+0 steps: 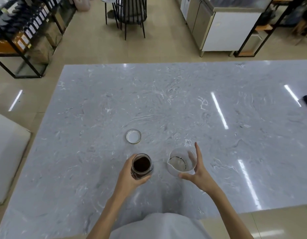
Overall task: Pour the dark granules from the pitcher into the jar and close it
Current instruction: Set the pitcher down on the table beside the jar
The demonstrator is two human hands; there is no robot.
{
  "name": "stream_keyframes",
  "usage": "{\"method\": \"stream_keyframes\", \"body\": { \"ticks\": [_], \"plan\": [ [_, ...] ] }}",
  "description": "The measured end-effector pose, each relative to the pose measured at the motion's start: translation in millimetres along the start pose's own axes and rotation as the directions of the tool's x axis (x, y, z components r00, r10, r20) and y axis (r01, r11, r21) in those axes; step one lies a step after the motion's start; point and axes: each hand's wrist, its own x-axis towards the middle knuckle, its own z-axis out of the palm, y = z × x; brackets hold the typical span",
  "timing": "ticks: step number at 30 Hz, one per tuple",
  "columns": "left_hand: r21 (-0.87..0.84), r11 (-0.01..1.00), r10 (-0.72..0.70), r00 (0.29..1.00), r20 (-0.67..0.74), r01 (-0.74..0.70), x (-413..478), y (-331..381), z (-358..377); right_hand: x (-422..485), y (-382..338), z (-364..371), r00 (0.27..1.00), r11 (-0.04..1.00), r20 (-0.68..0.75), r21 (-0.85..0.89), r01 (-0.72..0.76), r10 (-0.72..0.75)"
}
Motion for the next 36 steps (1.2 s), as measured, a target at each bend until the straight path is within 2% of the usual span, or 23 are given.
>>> {"method": "stream_keyframes", "body": {
  "ticks": [7,10,15,19,24,27,28,30,32,34,36],
  "plan": [
    [0.039,0.997,0.056,0.996,0.071,-0.059,5,5,-10,-15,1,-12,0.995,1.000,0.101,0.004,-0.005,0.004],
    [0.057,0.996,0.066,0.993,0.103,-0.072,7,2,-13,-23,5,-13,0.997,0.997,0.043,0.040,-0.061,0.059],
    [0.071,0.994,0.072,0.985,0.160,-0.084,12,-5,-20,-24,1,9,0.984,0.981,-0.138,0.172,-0.087,0.112],
    [0.087,0.991,0.086,0.976,0.199,-0.105,18,-12,-26,-30,-2,12,0.979,0.965,-0.145,0.241,-0.104,0.141],
    [0.115,0.987,0.083,0.974,0.212,-0.109,19,-14,-29,-45,1,10,0.972,0.958,-0.133,0.238,-0.158,0.193],
    [0.103,0.989,0.085,0.971,0.223,-0.110,19,-12,-30,-58,2,3,0.960,0.961,-0.152,0.182,-0.206,0.234],
    [0.099,0.989,0.081,0.970,0.229,-0.106,19,-12,-31,-65,0,0,0.946,0.963,-0.200,0.138,-0.231,0.256],
    [0.098,0.990,0.072,0.969,0.235,-0.097,19,-13,-32,-75,-6,-8,0.882,0.964,-0.406,-0.008,-0.265,0.239],
    [0.087,0.992,0.070,0.971,0.228,-0.092,18,-14,-35,-74,-26,-13,0.808,0.959,-0.575,-0.132,-0.249,0.131],
    [0.074,0.994,0.062,0.976,0.210,-0.080,17,-15,-38,-52,-57,-12,0.805,0.963,-0.591,-0.190,-0.191,0.043],
    [0.069,0.996,0.049,0.980,0.191,-0.063,17,-15,-42,-11,-88,0,0.882,0.965,-0.470,-0.249,-0.083,-0.046]
  ]
}}
